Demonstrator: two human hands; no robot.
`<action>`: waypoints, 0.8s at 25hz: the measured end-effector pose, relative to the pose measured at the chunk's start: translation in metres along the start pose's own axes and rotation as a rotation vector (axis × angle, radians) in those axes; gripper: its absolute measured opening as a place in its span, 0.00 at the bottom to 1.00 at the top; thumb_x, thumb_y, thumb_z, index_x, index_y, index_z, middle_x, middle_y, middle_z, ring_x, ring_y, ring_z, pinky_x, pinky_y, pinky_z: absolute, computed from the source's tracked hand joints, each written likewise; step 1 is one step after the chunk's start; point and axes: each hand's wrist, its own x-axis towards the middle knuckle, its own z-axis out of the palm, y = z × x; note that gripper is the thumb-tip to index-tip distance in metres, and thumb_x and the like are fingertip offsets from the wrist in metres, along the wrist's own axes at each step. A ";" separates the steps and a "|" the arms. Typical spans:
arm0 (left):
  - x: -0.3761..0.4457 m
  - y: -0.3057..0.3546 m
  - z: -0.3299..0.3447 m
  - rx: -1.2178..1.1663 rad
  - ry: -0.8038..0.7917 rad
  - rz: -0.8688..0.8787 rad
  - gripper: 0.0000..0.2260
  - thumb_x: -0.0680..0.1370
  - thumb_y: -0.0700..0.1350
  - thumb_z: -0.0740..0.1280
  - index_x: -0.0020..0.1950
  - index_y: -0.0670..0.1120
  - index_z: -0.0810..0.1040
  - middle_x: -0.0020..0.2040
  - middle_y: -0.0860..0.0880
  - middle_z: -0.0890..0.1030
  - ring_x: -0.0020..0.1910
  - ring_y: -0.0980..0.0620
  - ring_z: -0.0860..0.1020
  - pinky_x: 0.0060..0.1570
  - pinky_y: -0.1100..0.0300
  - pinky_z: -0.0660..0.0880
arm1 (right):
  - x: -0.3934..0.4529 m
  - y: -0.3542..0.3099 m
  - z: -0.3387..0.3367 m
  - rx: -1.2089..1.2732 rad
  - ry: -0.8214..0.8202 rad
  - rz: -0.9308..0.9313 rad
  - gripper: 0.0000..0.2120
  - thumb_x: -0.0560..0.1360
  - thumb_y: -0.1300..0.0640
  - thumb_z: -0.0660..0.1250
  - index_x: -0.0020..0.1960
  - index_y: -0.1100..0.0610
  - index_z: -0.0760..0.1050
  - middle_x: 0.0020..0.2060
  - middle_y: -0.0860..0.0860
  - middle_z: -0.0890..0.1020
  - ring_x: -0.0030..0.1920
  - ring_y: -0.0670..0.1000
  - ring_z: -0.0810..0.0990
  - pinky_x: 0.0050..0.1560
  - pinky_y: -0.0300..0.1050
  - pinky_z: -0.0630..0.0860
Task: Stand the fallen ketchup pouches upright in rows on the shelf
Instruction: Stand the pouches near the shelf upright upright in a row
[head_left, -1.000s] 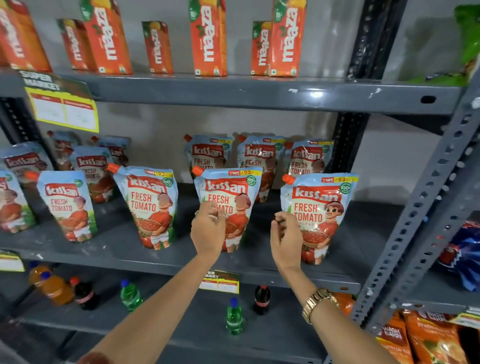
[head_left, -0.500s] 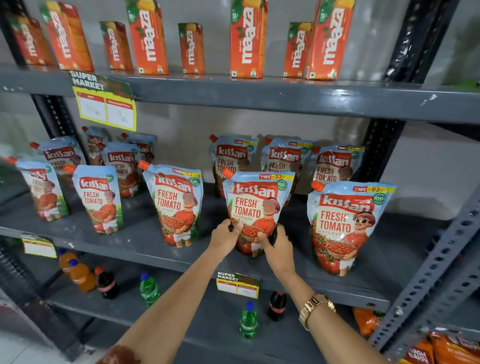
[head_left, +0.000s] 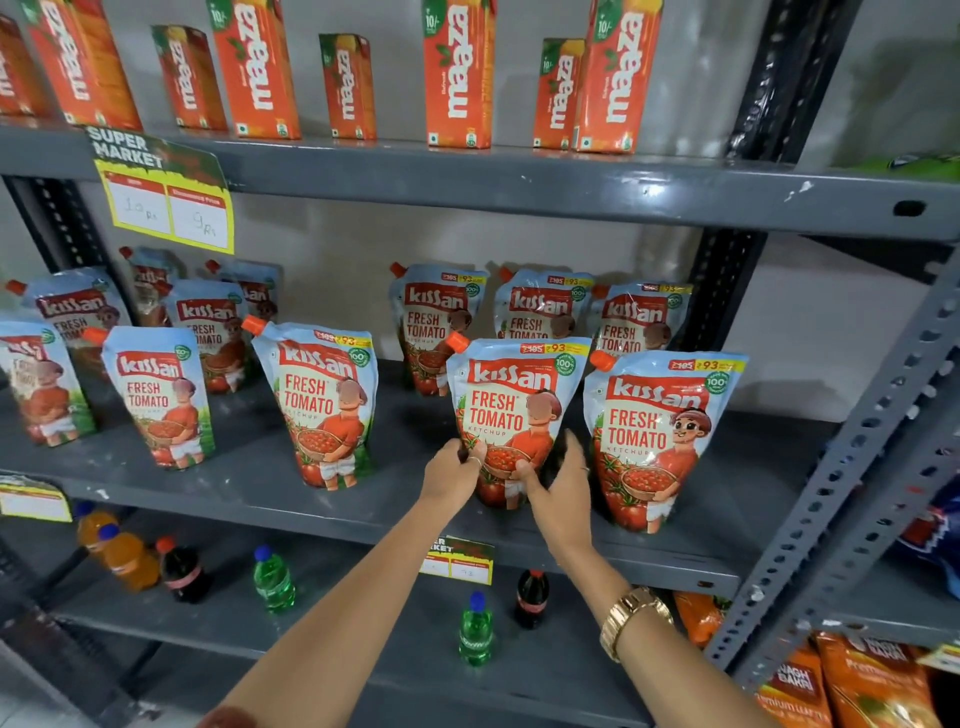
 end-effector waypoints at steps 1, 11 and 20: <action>-0.001 0.000 -0.002 -0.028 0.010 0.014 0.16 0.78 0.50 0.58 0.61 0.42 0.71 0.62 0.42 0.77 0.61 0.44 0.74 0.55 0.55 0.71 | -0.004 -0.002 0.001 -0.042 0.105 -0.060 0.31 0.74 0.52 0.67 0.70 0.59 0.59 0.69 0.57 0.67 0.69 0.55 0.66 0.68 0.55 0.68; 0.014 -0.023 -0.096 -0.141 0.522 0.221 0.11 0.78 0.46 0.61 0.53 0.40 0.76 0.50 0.41 0.81 0.47 0.46 0.77 0.45 0.55 0.76 | -0.019 -0.039 0.062 -0.090 0.187 -0.366 0.08 0.75 0.62 0.64 0.53 0.61 0.72 0.48 0.56 0.76 0.44 0.50 0.74 0.41 0.39 0.72; 0.038 -0.076 -0.186 -0.163 0.492 0.230 0.09 0.70 0.39 0.71 0.46 0.44 0.74 0.45 0.42 0.81 0.42 0.49 0.78 0.33 0.72 0.70 | -0.017 -0.068 0.166 -0.016 -0.024 -0.101 0.22 0.74 0.55 0.66 0.66 0.57 0.66 0.60 0.51 0.73 0.55 0.49 0.74 0.57 0.51 0.76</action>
